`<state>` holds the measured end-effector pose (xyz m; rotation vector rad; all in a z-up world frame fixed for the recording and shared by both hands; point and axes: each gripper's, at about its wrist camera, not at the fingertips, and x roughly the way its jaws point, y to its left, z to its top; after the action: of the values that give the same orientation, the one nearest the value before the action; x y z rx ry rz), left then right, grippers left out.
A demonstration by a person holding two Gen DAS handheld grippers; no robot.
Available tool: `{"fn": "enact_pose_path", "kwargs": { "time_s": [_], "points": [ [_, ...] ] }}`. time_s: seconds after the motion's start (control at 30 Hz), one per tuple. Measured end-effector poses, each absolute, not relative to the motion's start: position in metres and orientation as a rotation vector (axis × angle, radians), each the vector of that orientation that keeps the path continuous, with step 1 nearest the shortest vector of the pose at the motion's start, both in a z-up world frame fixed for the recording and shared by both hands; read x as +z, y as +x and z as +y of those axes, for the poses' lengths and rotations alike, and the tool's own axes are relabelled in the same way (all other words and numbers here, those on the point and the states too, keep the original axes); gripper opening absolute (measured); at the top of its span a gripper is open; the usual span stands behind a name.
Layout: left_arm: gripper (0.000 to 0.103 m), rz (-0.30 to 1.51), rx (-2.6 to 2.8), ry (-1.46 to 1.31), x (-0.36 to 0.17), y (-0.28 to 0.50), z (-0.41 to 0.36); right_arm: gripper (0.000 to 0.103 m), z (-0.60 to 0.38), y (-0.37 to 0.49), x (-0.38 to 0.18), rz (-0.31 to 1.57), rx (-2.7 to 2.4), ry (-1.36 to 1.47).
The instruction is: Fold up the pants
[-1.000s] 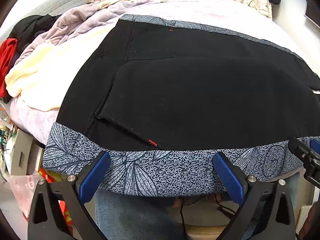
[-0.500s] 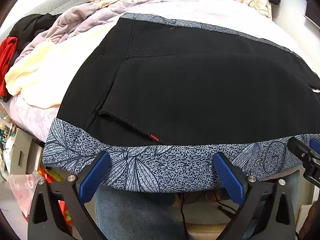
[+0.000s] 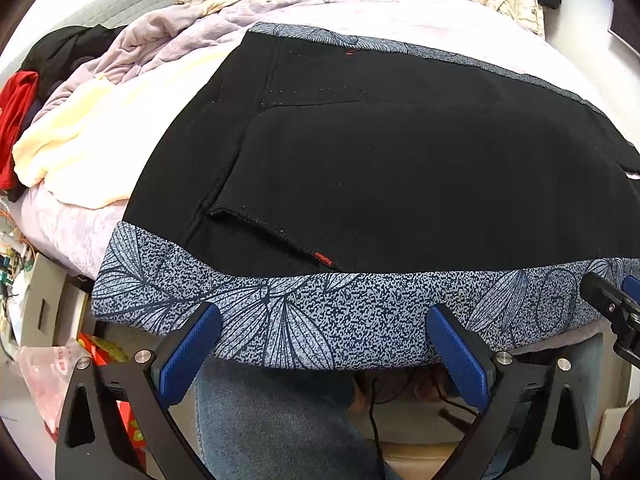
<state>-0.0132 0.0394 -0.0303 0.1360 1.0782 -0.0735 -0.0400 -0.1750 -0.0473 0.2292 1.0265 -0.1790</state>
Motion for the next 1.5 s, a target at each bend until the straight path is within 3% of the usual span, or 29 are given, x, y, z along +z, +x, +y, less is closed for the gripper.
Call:
{"fn": "enact_pose_path", "kwargs": {
  "time_s": [1.5],
  "points": [
    [0.103, 1.049, -0.072, 0.13, -0.021, -0.029, 0.05, 0.103, -0.179, -0.053, -0.038, 0.997, -0.186, 0.238]
  ]
}}
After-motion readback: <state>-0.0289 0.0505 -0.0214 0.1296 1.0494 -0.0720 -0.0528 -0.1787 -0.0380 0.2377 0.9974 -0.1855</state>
